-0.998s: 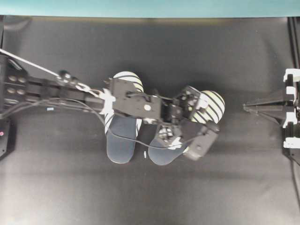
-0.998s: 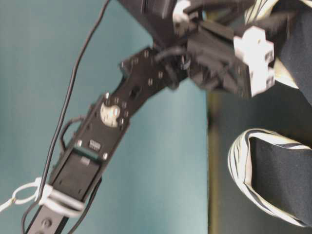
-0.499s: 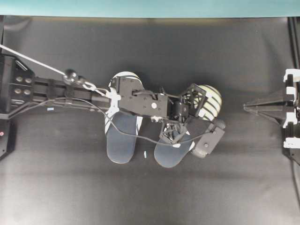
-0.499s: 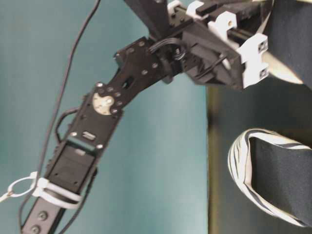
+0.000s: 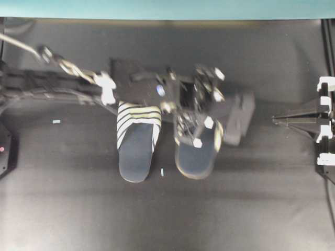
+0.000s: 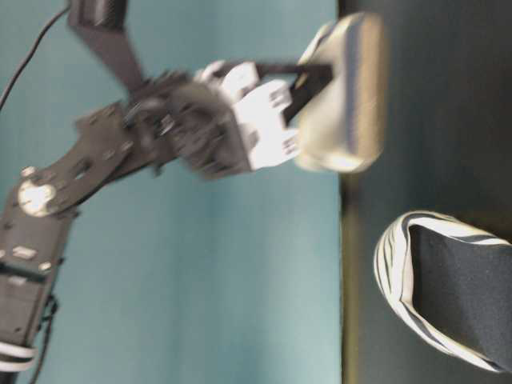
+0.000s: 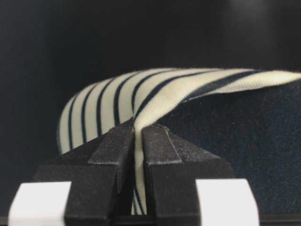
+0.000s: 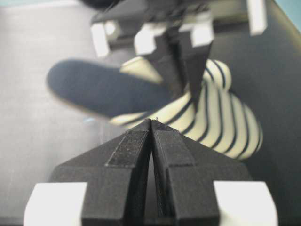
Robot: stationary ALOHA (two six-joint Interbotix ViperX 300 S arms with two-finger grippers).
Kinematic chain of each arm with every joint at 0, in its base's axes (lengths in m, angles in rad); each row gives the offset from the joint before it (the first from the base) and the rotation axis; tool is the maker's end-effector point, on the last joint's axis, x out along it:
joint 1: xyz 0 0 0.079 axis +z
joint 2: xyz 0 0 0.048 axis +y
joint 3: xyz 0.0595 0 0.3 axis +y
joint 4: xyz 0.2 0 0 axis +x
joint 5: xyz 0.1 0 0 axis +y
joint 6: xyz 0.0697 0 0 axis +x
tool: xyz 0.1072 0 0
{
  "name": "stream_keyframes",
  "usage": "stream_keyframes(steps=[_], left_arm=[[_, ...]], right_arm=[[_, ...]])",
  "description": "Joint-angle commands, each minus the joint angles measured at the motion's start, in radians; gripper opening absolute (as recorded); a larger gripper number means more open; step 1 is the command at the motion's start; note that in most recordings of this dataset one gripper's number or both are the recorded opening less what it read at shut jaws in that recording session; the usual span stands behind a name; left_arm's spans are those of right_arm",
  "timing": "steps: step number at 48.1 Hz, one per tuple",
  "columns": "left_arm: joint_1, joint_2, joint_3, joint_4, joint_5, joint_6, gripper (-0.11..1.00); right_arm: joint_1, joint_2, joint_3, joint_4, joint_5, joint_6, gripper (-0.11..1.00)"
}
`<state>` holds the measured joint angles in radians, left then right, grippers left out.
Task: Arrange the slippers with the left arm.
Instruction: 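Rotate the right slipper parallel beside the left slipper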
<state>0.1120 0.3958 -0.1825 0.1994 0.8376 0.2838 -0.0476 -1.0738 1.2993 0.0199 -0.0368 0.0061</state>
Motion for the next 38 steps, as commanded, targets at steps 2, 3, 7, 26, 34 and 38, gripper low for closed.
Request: stream_keyframes(steps=[2, 3, 7, 26, 34, 38], left_arm=[[0.006, -0.037, 0.02, 0.002, 0.021, -0.054, 0.01], [0.006, -0.038, 0.026, 0.002, 0.015, -0.061, 0.01], [0.006, -0.046, 0.048, 0.003, -0.018, -0.084, 0.01], [0.023, -0.028, 0.15, 0.003, -0.153, -0.081, 0.01], [0.018, -0.028, 0.195, 0.002, -0.253, -0.091, 0.01], [0.009, -0.018, 0.204, 0.003, -0.267, -0.091, 0.01]], right_arm=[[0.006, 0.005, -0.006, 0.003, -0.009, 0.006, 0.0], [0.006, 0.005, -0.006, 0.002, -0.011, 0.006, 0.0], [0.006, 0.005, -0.006, 0.002, -0.011, 0.005, 0.0], [0.006, 0.005, -0.005, 0.002, -0.023, 0.006, 0.0], [0.006, 0.005, 0.0, 0.002, -0.029, 0.006, 0.0], [0.006, 0.005, 0.0, 0.002, -0.038, 0.006, 0.0]])
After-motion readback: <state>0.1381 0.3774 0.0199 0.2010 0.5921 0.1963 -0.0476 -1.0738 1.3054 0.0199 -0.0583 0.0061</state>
